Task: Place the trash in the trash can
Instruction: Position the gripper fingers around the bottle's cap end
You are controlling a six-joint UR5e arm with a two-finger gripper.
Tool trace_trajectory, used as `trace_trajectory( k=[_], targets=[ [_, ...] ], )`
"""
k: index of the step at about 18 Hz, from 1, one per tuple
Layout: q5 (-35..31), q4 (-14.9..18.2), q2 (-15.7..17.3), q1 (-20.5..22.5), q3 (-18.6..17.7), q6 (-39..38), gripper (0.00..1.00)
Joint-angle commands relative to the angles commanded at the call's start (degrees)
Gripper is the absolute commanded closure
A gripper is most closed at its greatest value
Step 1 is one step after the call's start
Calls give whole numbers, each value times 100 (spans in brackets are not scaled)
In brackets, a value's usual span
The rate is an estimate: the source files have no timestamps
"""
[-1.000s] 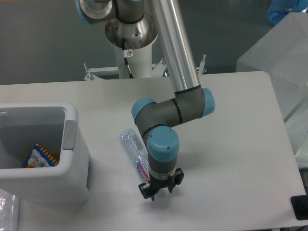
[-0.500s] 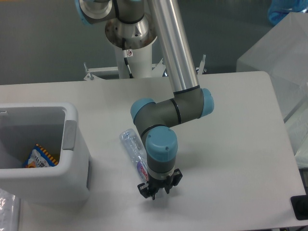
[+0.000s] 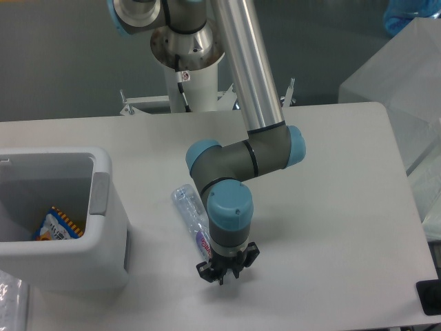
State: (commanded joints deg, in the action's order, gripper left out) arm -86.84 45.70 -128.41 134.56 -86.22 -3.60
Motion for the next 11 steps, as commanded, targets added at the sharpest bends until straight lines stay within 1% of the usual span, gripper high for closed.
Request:
trace_trajectory(
  k=[2, 4, 11],
  targets=[
    [9, 0, 0, 0, 0, 0, 64],
    [9, 0, 9, 0, -9, 0, 67],
    [18, -26, 53, 9, 52, 35, 67]
  ],
)
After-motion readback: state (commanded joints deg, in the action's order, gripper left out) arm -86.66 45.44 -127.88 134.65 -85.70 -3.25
